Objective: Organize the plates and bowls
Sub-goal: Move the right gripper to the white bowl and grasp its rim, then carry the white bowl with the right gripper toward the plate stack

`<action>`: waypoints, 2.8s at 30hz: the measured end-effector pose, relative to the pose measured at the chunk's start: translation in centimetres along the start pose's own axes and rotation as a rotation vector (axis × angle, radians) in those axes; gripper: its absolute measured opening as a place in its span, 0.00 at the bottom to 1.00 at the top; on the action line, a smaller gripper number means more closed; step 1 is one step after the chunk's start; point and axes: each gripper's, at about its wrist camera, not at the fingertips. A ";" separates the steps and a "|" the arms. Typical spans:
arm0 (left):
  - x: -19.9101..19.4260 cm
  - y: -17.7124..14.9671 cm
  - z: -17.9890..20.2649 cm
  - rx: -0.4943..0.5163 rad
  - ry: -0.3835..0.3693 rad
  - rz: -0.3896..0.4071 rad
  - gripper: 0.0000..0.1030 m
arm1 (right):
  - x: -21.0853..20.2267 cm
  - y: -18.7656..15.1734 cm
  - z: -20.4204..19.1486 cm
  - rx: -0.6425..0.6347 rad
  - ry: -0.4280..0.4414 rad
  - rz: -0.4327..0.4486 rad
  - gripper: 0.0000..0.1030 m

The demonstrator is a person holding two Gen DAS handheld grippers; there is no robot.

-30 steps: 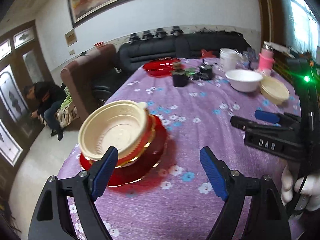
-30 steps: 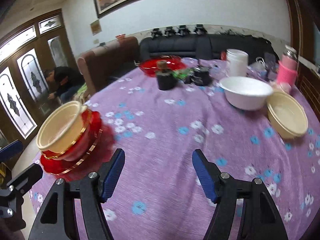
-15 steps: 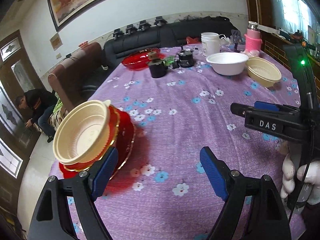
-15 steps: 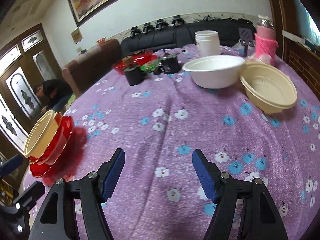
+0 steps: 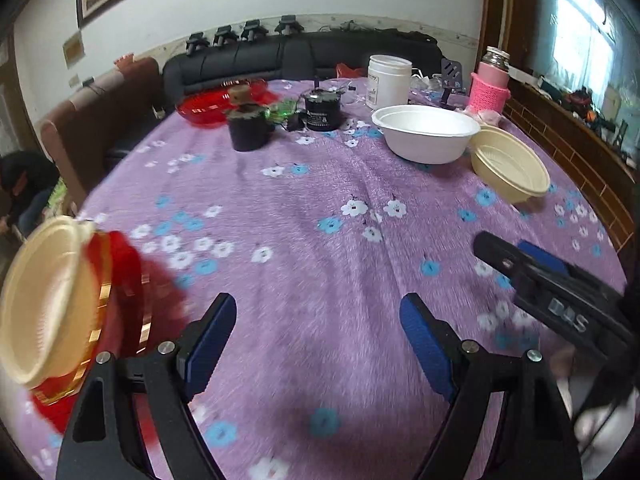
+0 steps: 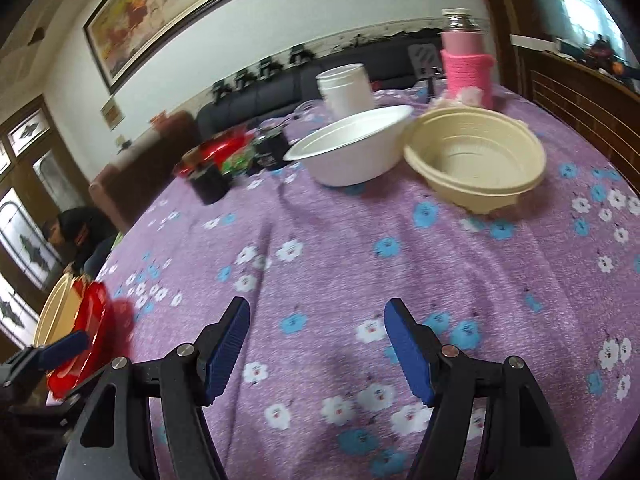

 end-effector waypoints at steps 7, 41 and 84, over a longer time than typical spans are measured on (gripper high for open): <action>3.3 -0.8 -1.3 -0.049 -0.004 0.016 0.81 | 0.7 -0.2 0.5 0.003 -0.046 0.000 0.72; 5.5 -1.1 -3.4 -0.112 -0.092 -0.052 0.81 | 18.9 19.2 4.6 -0.176 -0.356 -0.304 0.57; 1.7 -0.2 -2.1 -0.165 -0.263 -0.051 0.81 | 0.4 2.0 1.7 -0.127 0.069 -0.337 0.23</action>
Point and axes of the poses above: each gripper's, at about its wrist camera, not at the fingertips, and x roughly the way its jaws point, z to its right, y to its top, and after that the axes turned 4 degrees about z, right-handed
